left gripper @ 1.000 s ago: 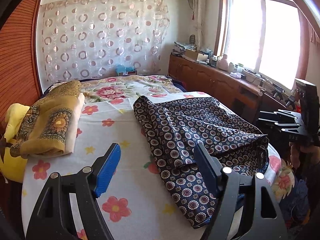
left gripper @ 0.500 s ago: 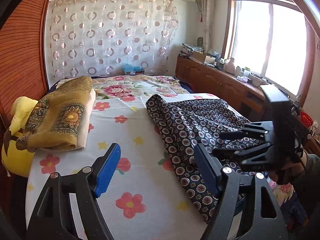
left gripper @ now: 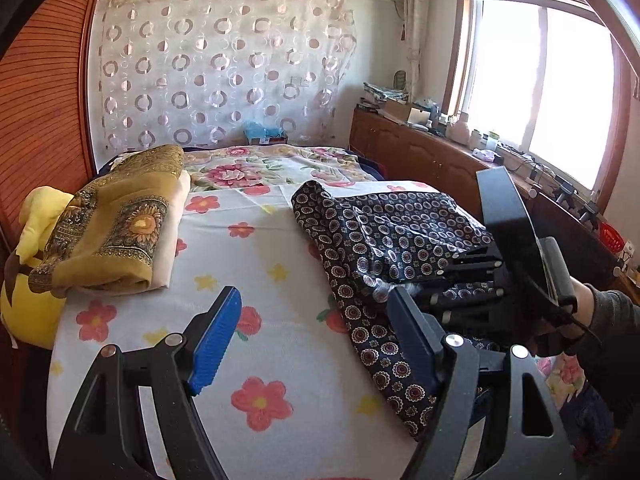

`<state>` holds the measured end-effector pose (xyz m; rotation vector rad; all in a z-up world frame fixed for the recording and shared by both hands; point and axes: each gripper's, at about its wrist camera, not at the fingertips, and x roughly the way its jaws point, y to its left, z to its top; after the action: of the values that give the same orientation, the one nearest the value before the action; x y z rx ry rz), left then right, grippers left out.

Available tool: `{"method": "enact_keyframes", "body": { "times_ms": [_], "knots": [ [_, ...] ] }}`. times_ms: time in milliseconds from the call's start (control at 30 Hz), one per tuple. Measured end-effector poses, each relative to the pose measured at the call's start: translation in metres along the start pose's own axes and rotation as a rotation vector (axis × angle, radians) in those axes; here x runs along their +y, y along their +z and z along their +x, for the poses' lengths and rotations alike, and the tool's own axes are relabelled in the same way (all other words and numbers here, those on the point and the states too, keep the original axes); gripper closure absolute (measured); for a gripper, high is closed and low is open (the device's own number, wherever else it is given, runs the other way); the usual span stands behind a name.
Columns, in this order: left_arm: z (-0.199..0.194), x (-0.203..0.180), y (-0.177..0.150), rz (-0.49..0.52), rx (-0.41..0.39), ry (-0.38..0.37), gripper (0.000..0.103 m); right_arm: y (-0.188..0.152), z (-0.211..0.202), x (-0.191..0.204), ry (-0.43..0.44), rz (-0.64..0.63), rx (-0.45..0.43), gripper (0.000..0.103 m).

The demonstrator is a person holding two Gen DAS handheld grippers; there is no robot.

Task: Fold small clothes
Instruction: 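Grasp the robe again with the right gripper and fold it toward the center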

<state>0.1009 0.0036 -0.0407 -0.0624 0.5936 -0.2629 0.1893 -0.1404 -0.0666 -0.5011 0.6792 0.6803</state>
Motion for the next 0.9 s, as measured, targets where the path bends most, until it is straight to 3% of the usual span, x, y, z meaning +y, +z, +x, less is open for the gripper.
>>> {"method": "enact_keyframes", "body": {
  "times_ms": [200,433,600,767,900],
  "knots": [
    [0.004,-0.003,-0.003,0.001,0.013,-0.015,0.027,0.003,-0.027,-0.049,-0.026,0.144,-0.089,0.097],
    [0.010,-0.011,-0.006,0.009,0.027,-0.034,0.027,0.007,-0.052,-0.142,-0.221,0.302,-0.147,0.097],
    [0.014,-0.017,-0.008,0.018,0.042,-0.046,0.027,0.003,-0.042,-0.203,-0.327,0.450,-0.113,0.096],
    [0.020,-0.021,-0.012,0.029,0.057,-0.058,0.027,0.008,-0.031,-0.207,-0.385,0.463,-0.057,0.070],
    [0.021,-0.026,-0.012,0.040,0.064,-0.063,0.027,0.007,-0.036,-0.195,-0.377,0.466,-0.070,0.064]
  ]
}}
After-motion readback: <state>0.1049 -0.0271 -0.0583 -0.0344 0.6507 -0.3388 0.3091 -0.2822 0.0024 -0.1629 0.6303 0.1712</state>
